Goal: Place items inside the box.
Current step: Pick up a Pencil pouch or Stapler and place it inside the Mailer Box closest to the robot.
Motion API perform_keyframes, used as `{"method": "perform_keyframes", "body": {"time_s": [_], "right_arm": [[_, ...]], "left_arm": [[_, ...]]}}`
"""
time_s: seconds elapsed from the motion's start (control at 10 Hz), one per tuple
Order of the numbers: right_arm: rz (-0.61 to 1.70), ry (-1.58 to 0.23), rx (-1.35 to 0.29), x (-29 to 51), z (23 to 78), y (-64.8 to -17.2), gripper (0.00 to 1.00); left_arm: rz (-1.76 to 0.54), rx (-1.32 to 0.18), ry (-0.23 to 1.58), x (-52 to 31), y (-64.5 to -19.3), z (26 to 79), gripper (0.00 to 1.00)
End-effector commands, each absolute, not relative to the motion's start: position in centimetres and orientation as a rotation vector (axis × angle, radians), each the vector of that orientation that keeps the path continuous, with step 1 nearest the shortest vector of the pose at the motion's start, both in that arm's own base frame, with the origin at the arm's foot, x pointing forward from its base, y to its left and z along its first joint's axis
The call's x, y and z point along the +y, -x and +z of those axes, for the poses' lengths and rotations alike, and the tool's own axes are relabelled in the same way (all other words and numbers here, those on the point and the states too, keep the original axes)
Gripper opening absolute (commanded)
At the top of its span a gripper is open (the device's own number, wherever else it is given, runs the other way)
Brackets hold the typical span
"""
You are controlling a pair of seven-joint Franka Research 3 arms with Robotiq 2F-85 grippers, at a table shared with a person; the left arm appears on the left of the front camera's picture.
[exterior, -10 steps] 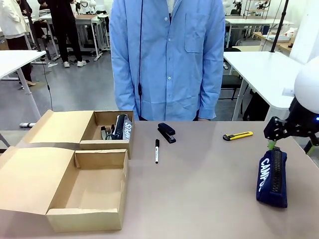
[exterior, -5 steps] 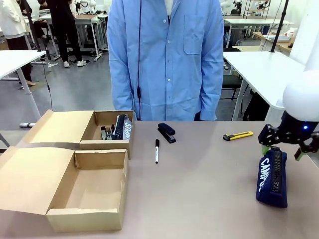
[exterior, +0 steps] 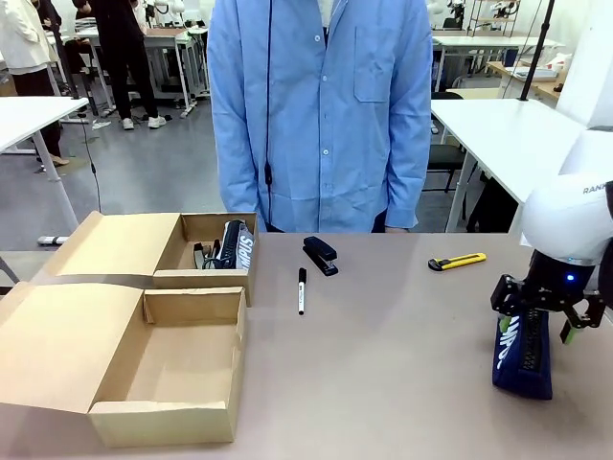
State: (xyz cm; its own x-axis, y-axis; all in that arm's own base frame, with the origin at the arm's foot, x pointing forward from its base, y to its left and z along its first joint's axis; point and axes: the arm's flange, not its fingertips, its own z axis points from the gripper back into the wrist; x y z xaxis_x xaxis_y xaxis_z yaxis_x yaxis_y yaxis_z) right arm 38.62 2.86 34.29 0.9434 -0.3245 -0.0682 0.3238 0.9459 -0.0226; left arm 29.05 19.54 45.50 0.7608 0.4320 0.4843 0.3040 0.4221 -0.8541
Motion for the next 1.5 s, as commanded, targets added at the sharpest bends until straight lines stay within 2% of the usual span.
{"method": "perform_keyframes", "body": {"time_s": [0.0,0.1,0.2,0.3,0.4,0.5,1.1,1.4], "right_arm": [[-0.347,0.03,0.053,2.7,34.4,-37.7,1.0],[-0.341,0.027,0.057,2.6,34.5,-37.7,0.4],[-0.341,0.024,0.059,2.6,34.5,-37.7,0.4],[-0.338,0.022,0.056,2.7,34.4,-37.6,0.0],[-0.335,0.023,0.056,2.7,34.4,-37.6,0.35],[-0.334,0.018,0.052,2.6,34.4,-37.6,0.0],[-0.321,0.001,0.051,2.1,34.7,-37.2,0.0],[-0.258,-0.041,0.034,1.4,37.3,-35.9,0.0]], "left_arm": [[0.076,-0.775,1.176,19.5,-29.0,45.6,1.0],[0.076,-0.775,1.176,19.5,-29.0,45.6,1.0],[0.076,-0.775,1.176,19.5,-29.0,45.6,1.0],[0.076,-0.775,1.176,19.5,-29.0,45.6,1.0],[0.076,-0.775,1.176,19.5,-29.0,45.6,1.0],[0.076,-0.775,1.176,19.5,-29.0,45.6,1.0],[0.076,-0.775,1.176,19.5,-29.0,45.6,1.0],[0.076,-0.775,1.176,19.5,-29.0,45.6,1.0]]}}
